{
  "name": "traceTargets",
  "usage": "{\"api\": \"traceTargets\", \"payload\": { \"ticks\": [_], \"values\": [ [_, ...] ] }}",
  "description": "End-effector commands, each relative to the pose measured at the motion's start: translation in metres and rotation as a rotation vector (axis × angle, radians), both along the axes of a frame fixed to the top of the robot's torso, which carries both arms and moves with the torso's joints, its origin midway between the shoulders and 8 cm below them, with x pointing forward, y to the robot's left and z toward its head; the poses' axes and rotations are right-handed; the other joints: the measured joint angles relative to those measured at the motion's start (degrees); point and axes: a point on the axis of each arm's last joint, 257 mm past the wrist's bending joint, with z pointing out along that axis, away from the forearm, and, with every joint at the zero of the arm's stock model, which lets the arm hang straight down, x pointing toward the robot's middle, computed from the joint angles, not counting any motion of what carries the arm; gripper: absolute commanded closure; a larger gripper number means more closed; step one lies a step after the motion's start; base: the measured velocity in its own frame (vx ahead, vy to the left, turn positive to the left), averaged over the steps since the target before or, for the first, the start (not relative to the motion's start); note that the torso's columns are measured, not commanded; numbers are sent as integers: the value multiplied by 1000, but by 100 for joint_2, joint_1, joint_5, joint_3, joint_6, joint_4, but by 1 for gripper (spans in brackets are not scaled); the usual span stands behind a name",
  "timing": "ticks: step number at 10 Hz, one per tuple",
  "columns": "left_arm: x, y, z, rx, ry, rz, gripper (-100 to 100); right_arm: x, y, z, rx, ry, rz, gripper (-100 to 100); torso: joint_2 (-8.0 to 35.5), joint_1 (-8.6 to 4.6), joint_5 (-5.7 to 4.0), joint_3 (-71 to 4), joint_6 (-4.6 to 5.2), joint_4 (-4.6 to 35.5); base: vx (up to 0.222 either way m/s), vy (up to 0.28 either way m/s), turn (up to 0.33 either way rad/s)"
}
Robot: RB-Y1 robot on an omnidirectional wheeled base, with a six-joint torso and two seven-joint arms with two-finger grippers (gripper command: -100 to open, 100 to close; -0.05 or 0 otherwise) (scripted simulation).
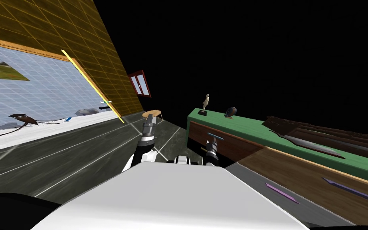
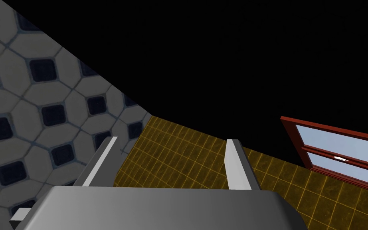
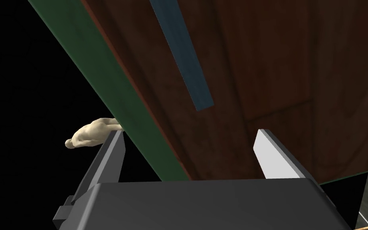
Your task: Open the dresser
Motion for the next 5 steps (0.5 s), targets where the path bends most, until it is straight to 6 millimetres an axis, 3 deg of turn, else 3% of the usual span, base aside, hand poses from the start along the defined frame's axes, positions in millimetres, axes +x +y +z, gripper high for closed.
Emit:
{"api": "traceTargets", "payload": {
  "ticks": [1,3,5],
  "values": [
    [0,0,0,0,0,0,0,3,-4,0,0,-1,-3,-100,13,7,1,9,0,4,162,-55,20],
    [0,0,0,0,0,0,0,3,-4,-1,3,-1,-5,-100,31,12,4,21,0,9,113,-59,17],
    [0,0,0,0,0,0,0,17,21,-2,8,-7,-21,-100,62,4,2,40,-2,19,-8,-132,57]
  ]
}}
